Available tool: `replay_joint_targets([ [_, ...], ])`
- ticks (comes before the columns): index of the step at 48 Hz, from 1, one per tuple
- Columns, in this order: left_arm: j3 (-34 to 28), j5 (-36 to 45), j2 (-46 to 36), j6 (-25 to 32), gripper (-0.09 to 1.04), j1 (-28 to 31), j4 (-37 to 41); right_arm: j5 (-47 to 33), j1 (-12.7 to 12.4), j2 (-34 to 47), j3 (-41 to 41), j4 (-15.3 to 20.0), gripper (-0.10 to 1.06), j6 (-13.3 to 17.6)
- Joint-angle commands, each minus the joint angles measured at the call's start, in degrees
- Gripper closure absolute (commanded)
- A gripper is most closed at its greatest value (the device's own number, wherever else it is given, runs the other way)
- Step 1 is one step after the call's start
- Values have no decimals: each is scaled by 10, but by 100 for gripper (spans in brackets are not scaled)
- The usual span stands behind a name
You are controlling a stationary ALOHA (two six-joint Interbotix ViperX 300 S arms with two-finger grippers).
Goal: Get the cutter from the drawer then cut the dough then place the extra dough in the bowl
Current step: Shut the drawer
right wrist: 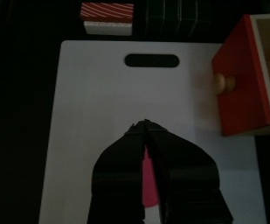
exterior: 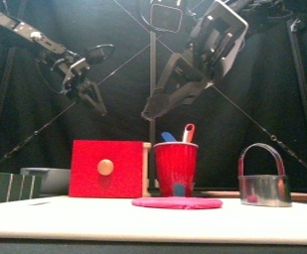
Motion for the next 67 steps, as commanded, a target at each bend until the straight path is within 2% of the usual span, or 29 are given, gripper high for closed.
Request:
replay_joint_targets([
  [1,-67,45,70,22,57,8,31,-11,-4,8,-26,-12,79,-5],
  [11,-149,112,176,63,57,15,30,-10,-21,55,-58,-22,79,-7],
  [24,-209,129,230,83,57,18,44,-9,-47,108,-98,-25,79,-8],
  [40,-227,146,213,85,57,24,81,-9,-60,113,-107,-25,79,-8],
  [56,-229,149,259,87,57,34,87,-9,-74,117,-112,-25,79,-8],
  [67,-227,149,260,87,57,33,87,-9,-86,127,-117,-25,79,-8],
])
